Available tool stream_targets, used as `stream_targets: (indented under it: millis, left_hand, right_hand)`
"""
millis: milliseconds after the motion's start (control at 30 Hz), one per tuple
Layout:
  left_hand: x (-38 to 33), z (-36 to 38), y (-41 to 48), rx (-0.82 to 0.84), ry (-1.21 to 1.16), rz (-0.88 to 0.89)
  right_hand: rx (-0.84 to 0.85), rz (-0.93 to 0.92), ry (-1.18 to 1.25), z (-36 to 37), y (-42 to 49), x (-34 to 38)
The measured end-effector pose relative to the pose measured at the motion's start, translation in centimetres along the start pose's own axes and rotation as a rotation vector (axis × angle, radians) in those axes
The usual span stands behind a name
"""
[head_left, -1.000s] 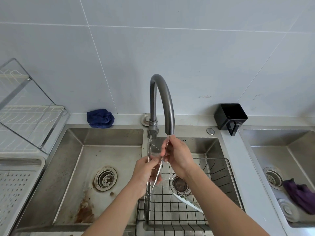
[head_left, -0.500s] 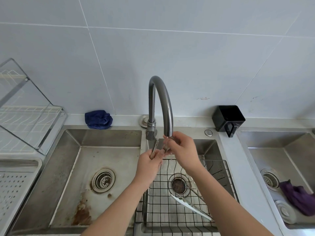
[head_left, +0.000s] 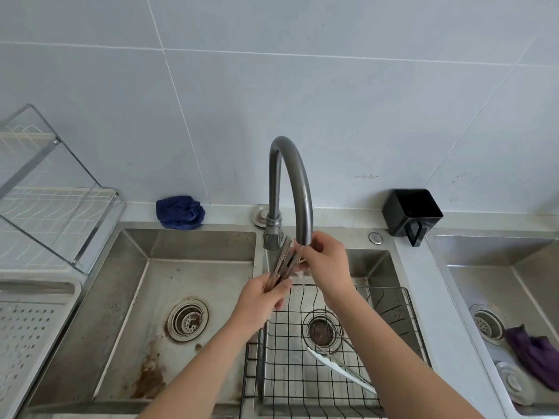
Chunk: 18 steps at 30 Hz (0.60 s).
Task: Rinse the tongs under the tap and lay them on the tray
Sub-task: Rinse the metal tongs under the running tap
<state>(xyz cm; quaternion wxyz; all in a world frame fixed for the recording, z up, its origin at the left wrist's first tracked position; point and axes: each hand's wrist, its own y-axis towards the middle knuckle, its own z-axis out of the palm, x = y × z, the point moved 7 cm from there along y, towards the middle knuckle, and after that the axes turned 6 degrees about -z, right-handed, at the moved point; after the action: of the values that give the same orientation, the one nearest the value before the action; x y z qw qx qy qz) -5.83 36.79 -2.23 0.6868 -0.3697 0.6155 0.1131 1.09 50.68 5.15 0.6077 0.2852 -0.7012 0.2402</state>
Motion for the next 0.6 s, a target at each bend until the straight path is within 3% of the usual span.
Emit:
stream_targets:
  millis: [133, 300, 433, 500, 600]
  left_hand:
    - [1.4, 0.1, -1.1, 0.048, -0.046, -0.118]
    - [2.1, 2.2, -2.2, 0.35, -0.227, -0.368]
    - [2.3, 3.7, -2.7, 0.56, -0.299, -0.485]
    - [2.5, 4.0, -2.4, 0.491, -0.283, -0.488]
    - [2.3, 3.0, -0.9, 0.065, -0.163, -0.361]
  right_hand:
    - [0.079, 0.087, 0.067, 1.4, -1.0, -1.7]
    - [0.269, 0.262, 0.289, 3.0, -2.4, -3.7]
    - [0.371, 0.357, 0.732, 3.7, -2.4, -2.9]
    - [0.287, 0.336, 0.744, 3.3, -1.8, -2.6]
    - [0.049, 0.263, 0.582, 2.4, -1.4, -2.8]
